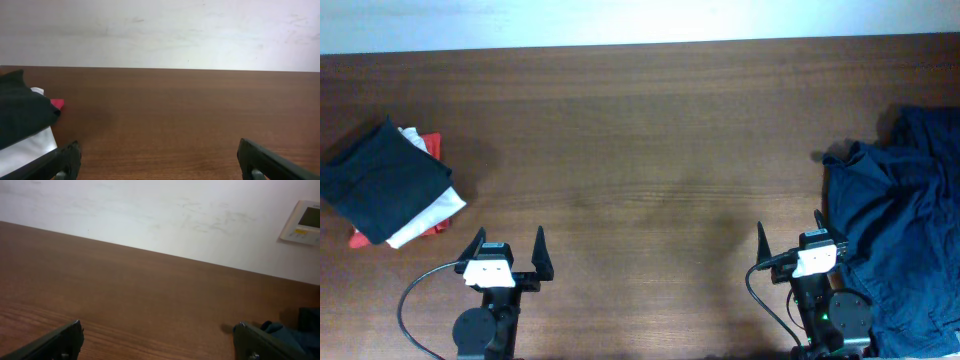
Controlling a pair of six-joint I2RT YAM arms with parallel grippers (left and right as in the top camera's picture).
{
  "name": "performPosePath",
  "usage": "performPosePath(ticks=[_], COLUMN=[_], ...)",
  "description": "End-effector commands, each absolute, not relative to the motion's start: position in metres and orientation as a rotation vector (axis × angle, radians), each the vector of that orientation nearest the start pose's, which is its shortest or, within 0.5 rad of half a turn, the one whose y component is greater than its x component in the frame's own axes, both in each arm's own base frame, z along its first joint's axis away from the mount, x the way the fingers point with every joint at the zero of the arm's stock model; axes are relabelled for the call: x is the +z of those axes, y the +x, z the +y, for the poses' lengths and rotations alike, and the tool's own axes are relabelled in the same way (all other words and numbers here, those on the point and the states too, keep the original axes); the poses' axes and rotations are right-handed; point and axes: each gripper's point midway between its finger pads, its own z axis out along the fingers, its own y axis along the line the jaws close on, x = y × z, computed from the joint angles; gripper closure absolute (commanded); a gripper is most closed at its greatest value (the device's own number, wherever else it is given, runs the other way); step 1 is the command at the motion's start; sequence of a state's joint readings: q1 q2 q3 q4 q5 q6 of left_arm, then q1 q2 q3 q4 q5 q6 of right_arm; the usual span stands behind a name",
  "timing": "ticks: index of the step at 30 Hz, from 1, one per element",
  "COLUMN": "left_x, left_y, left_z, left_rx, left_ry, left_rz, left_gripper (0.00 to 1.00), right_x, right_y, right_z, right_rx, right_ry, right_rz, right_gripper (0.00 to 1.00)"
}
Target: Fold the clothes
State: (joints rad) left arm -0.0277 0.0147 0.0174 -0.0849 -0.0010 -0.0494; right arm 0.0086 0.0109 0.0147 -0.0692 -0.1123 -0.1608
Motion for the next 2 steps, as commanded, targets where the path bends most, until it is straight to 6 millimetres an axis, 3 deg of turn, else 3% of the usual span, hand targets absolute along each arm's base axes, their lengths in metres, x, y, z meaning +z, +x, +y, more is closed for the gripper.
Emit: performPosePath(ticks=[1,2], left_x=[0.1564,0.1564], left_y=[0.2459,0.2459], left_z=[-0.0051,-0.0051], left_rx=[-0.049,-0.049], left_ry=[-0.025,-0.025], left_rz=[1.650,1.650], left_gripper=[0.01,0.01], right_x=[0.1583,0.1583], right_y=[0.2451,0.2451], right_z=[0.0205,0.0205], right_rx=[-0.031,-0.031], right_ry=[-0.219,-0.219], right_rz=[1.624,1.624], right_gripper=[0.01,0.01])
